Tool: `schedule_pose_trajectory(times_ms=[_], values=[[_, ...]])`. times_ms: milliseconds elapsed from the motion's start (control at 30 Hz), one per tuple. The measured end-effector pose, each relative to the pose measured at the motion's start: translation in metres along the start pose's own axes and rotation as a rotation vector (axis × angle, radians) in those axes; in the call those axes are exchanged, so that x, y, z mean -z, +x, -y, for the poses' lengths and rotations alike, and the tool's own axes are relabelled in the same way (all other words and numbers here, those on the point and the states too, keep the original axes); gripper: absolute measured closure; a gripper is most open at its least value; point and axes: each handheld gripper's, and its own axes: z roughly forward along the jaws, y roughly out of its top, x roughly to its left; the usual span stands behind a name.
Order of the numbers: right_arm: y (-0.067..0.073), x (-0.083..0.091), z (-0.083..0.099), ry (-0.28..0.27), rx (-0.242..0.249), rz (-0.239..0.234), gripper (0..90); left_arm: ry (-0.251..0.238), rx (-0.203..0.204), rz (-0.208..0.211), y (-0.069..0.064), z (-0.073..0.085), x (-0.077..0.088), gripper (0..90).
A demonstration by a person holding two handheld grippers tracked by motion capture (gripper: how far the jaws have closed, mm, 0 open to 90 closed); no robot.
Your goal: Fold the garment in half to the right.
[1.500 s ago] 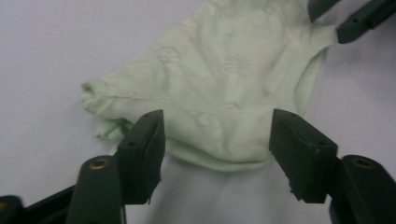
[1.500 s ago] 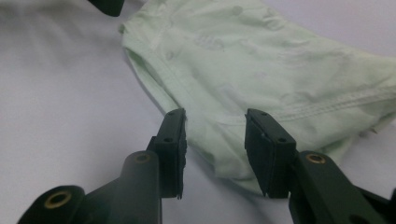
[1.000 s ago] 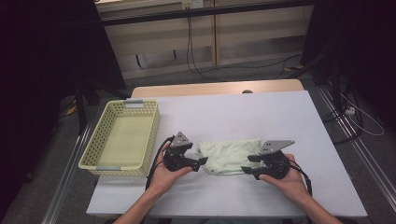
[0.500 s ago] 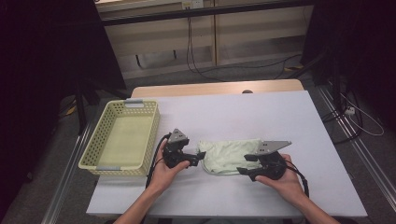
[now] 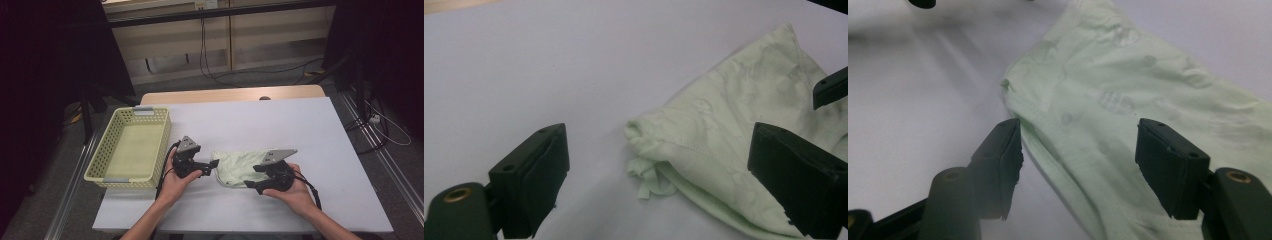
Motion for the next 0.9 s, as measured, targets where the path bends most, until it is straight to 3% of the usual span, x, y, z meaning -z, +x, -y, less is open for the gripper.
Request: schedule_pose_trajectory(times_ms=[167,200,267,467,667,900], values=[[0.005,-0.008,-0.005,0.015,0.012,-0.004,31.1,0.003,-0.018,-0.002,0.002,-0.001,-0.001,7.2],[0.005,-0.009,-0.006,0.016,0.017,-0.003,31.0,0.023,-0.017,-0.004,0.002,-0.003,-0.002,7.2],[0.006,-0.011,-0.008,0.015,0.023,0.003,30.3,0.038,-0.043,-0.039,0.003,-0.007,-0.004,6.9],[0.011,-0.012,-0.011,0.006,0.046,0.025,32.3,0.047,-0.048,-0.054,0.006,-0.014,-0.012,7.6],[0.015,-0.02,-0.019,0.024,0.067,-0.006,41.8,0.039,-0.048,-0.045,0.015,-0.024,-0.022,7.3],[0.023,-0.034,-0.032,0.03,0.102,-0.039,56.2,0.084,-0.046,-0.055,0.022,-0.027,-0.035,9.2]])
